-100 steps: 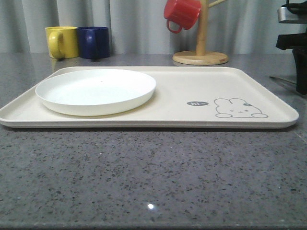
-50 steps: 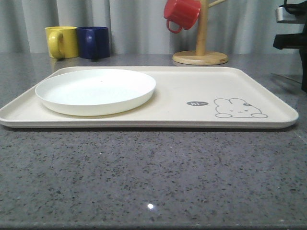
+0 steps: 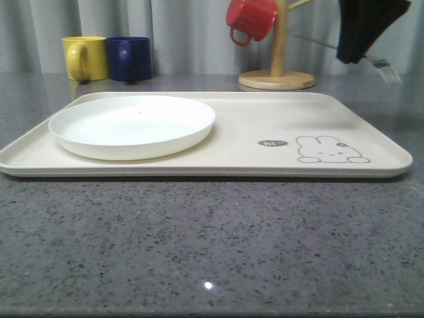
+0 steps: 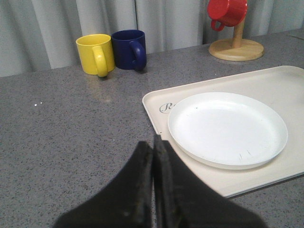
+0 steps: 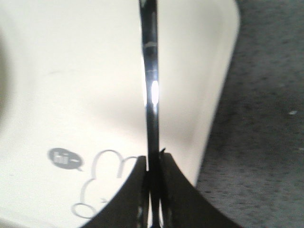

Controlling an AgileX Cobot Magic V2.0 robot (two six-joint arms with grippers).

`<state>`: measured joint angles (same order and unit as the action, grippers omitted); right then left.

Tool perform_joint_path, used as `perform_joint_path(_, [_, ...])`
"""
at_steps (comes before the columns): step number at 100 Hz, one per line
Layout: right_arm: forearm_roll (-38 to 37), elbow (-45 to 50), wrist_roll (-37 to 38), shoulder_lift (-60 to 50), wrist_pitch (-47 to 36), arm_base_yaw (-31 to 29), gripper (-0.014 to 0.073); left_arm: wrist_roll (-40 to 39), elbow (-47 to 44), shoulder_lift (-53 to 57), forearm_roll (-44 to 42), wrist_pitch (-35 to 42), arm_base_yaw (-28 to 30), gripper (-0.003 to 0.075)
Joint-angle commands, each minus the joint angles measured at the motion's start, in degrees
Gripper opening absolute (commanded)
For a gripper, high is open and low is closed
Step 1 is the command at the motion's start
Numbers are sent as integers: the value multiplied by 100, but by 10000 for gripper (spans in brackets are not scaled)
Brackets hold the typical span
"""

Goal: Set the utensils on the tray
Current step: 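Grasp the steel fork with the right gripper and lift it, then lower the fork onto the tray beside the plate and release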

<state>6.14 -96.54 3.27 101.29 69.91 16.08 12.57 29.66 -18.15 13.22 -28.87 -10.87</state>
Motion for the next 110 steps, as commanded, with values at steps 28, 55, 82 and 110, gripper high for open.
perform_joint_path(28, [690,-202,1766,343,-689,641,-67,1,142,-44,42,407,-42,-19])
perform_joint_path(55, [731,-202,2178,673,-896,653,-67,1,142,-44,42,407,-42,-19])
perform_joint_path(82, [813,-202,2178,810,-911,653,-55,1,142,-44,42,407,-42,-19])
perform_joint_path(110, [818,-202,2178,810,-957,653,374,1,142,-44,42,407,-42,-19])
